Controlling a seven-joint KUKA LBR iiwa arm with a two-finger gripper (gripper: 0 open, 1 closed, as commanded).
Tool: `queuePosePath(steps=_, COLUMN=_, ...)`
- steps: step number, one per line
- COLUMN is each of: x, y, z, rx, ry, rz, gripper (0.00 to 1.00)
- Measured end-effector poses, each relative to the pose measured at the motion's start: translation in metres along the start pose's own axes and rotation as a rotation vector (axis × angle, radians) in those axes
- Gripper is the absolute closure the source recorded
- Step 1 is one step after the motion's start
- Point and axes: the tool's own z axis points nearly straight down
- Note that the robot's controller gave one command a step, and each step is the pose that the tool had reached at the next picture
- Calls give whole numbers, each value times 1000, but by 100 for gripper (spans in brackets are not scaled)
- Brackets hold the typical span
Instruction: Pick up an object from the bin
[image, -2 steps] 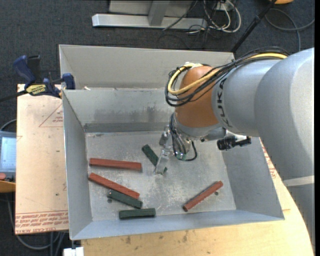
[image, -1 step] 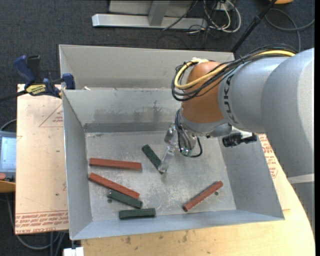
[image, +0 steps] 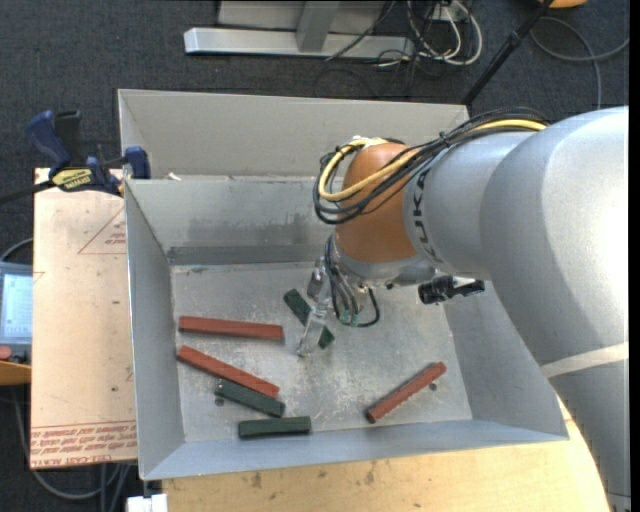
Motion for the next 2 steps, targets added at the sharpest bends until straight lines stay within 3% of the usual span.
queuePosePath(steps=1, x=2, y=-15, z=-3, rx=0, ry=-3, rz=13, gripper=0)
queuePosePath(steps=2, x=2, y=-14, z=-4, rx=-1, ry=-4, rz=12, gripper=100)
